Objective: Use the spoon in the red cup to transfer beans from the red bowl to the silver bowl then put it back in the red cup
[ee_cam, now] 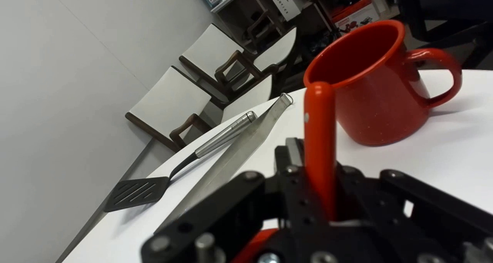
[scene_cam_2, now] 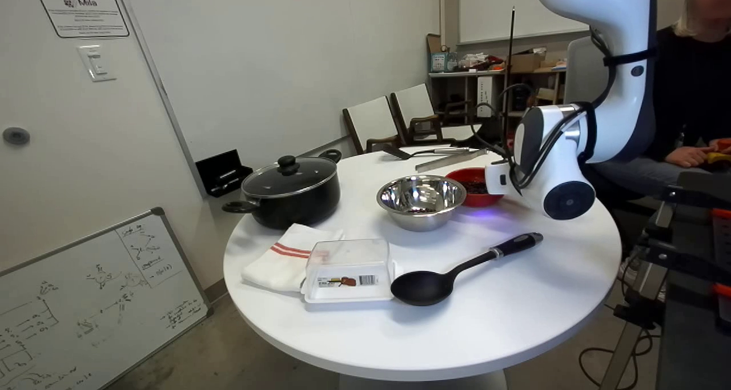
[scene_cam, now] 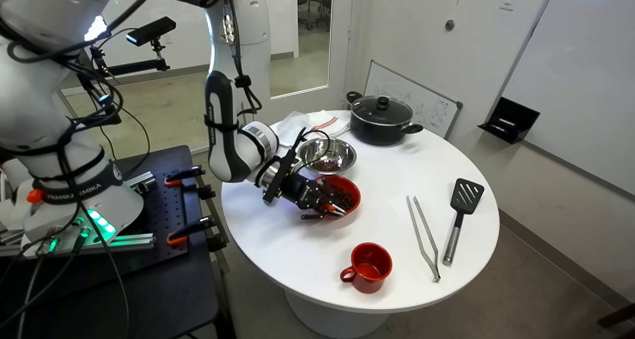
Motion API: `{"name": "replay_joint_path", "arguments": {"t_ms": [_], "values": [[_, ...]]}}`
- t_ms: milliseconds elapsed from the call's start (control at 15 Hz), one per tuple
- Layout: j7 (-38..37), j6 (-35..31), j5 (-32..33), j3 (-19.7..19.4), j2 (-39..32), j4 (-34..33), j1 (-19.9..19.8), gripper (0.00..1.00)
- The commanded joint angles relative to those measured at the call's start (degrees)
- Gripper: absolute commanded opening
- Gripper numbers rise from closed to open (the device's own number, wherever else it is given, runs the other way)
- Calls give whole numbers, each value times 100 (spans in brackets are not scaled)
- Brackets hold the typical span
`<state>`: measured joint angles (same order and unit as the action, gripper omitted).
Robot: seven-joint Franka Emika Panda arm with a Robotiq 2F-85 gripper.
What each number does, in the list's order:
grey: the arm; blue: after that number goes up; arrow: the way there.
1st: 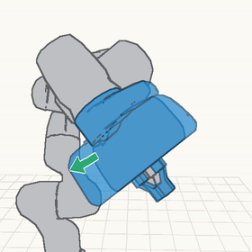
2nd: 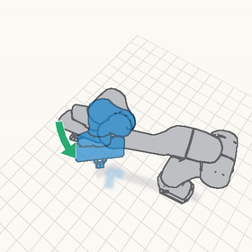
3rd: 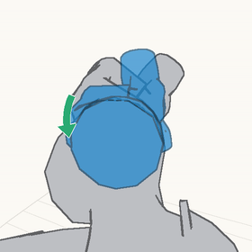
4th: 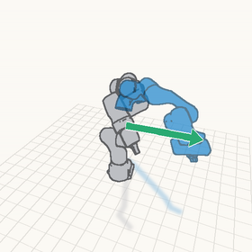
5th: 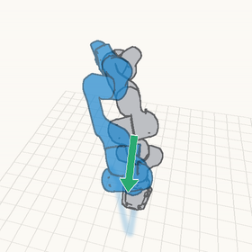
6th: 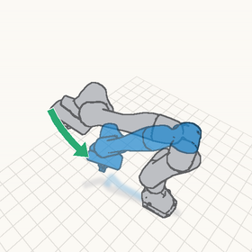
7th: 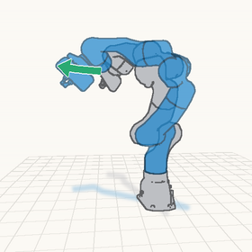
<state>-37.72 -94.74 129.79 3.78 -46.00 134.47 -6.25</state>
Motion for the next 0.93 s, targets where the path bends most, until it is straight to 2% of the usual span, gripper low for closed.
{"name": "replay_joint_path", "arguments": {"t_ms": [0,867], "values": [[-308,301,113,21,308,442,65,2],[-504,415,102,87,656,794,100,2]]}}
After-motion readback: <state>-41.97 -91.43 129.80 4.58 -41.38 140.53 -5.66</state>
